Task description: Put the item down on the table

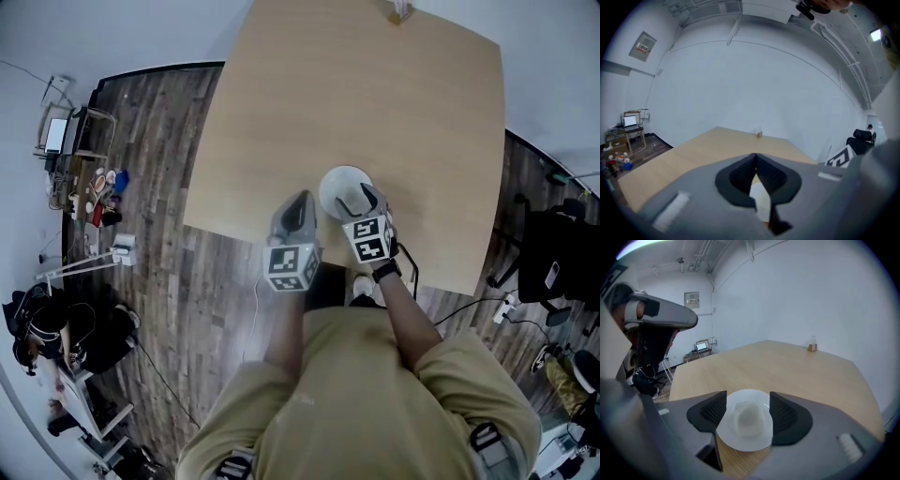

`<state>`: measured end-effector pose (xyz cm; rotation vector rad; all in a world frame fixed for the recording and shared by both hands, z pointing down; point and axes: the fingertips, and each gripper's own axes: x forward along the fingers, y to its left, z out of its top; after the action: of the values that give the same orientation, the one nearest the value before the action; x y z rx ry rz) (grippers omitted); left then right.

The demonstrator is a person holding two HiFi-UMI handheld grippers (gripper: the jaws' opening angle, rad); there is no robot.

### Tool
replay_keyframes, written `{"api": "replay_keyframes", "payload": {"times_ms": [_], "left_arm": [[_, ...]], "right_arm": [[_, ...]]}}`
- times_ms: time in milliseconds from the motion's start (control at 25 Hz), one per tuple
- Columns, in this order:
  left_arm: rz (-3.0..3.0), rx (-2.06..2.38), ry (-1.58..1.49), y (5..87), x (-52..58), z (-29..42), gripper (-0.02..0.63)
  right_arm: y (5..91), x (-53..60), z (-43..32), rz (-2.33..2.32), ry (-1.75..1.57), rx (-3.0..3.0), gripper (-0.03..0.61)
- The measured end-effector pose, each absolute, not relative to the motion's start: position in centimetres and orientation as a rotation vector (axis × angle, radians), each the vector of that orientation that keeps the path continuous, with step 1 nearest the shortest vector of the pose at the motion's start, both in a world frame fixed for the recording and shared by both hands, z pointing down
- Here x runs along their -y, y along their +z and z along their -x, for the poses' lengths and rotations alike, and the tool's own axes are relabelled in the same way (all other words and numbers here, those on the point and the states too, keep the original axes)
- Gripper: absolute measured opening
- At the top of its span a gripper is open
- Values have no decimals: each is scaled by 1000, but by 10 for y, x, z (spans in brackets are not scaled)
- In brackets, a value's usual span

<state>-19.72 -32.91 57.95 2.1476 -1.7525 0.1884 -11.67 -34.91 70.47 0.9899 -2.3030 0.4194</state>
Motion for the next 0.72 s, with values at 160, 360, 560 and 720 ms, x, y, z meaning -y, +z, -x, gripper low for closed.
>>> {"api": "replay_keyframes", "payload": {"times_ms": [160,360,560,720], "left_arm": [[-2186,1767,174,558,317,186,2],[-2237,1771,159,536,300,167,2],[-2290,1787,151,515,287,148,2],[-2313,1821,138,496,275,139,2]], "right_arm": [[667,346,100,-1053,415,2375,273],[612,342,71,-1146,389,2454,223],[562,337,38,-1207,331,2539,165],[535,329,9,-1233,305,2586,118]]}}
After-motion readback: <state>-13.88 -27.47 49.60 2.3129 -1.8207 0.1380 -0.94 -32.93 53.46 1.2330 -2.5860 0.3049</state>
